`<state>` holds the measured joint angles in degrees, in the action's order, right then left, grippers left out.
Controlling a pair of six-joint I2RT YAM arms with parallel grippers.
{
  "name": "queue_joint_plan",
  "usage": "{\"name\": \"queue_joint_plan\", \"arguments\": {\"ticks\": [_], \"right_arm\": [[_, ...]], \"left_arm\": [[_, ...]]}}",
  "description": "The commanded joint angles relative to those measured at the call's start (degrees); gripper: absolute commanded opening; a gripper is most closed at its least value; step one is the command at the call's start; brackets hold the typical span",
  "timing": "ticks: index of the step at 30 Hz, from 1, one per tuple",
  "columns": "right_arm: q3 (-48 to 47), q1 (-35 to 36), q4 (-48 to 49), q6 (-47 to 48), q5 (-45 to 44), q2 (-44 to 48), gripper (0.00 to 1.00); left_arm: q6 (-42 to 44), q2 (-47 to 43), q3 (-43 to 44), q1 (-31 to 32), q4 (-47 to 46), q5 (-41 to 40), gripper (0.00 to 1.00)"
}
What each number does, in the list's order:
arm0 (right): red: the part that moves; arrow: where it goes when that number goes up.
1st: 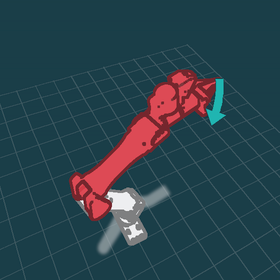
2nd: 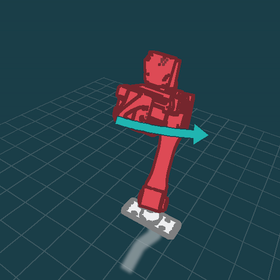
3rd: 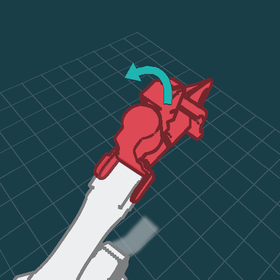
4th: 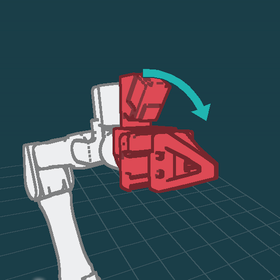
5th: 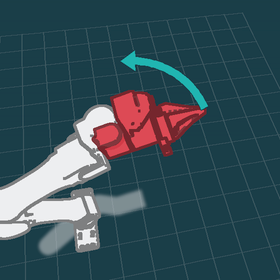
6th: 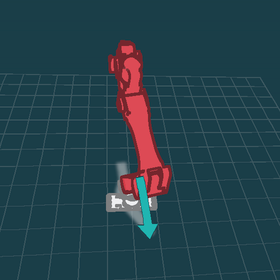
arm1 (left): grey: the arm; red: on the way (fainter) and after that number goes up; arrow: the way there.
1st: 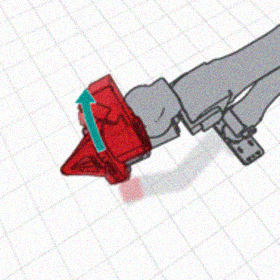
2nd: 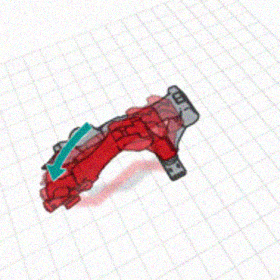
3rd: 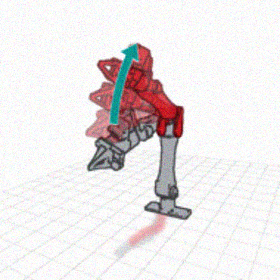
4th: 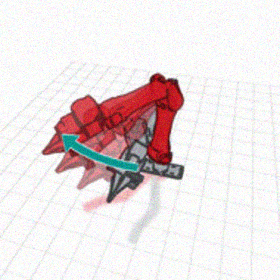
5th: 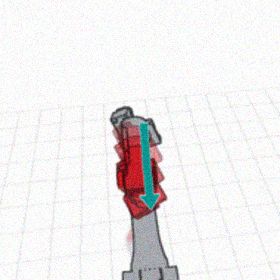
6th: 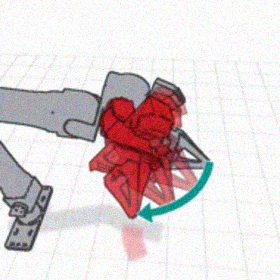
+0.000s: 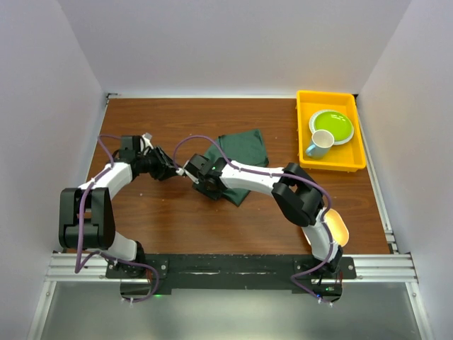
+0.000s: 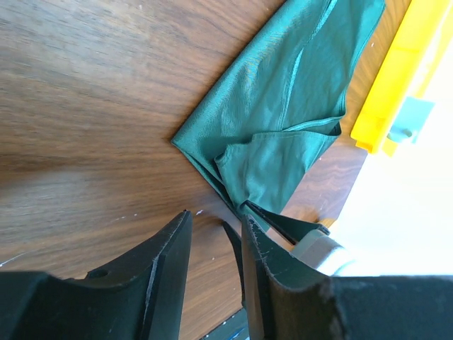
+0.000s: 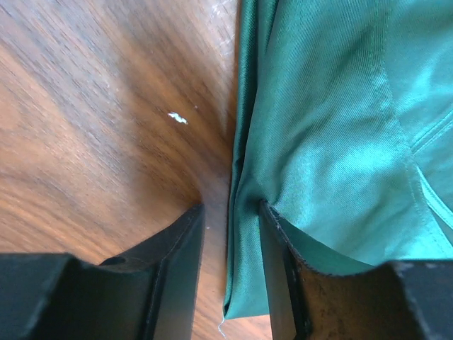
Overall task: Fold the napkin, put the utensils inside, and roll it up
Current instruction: Roll the napkin with the utensil
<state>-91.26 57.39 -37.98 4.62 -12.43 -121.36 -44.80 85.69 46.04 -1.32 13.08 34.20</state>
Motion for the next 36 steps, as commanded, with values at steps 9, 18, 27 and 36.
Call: {"name": "queue_joint_plan", "arguments": {"ticks": [9,18,27,36], "right_arm": [[4.2,-4.4,4.9,0.2,5.6,-1.9,0.37],[5.1,-5.7,5.1,-1.6,10.6,-3.4,0.08],[3.6,-12.9,5.7,-9.6,28.8,-0.9,0.0],[3.0,-16.5,5.7,-10.5,38.0,-0.4,0.0]], "left_arm": [[0.4,-1.4,-1.4,-1.2,-0.9,1.8,0.39],[-0.1,0.2,-1.6,-1.2,-1.4,3.8,0.45],[-8.9,6.4,-4.6,3.3,-10.9,9.0,0.5],[-20.8,9.8,-5.1,10.6,-19.0,5.2,0.84]]}}
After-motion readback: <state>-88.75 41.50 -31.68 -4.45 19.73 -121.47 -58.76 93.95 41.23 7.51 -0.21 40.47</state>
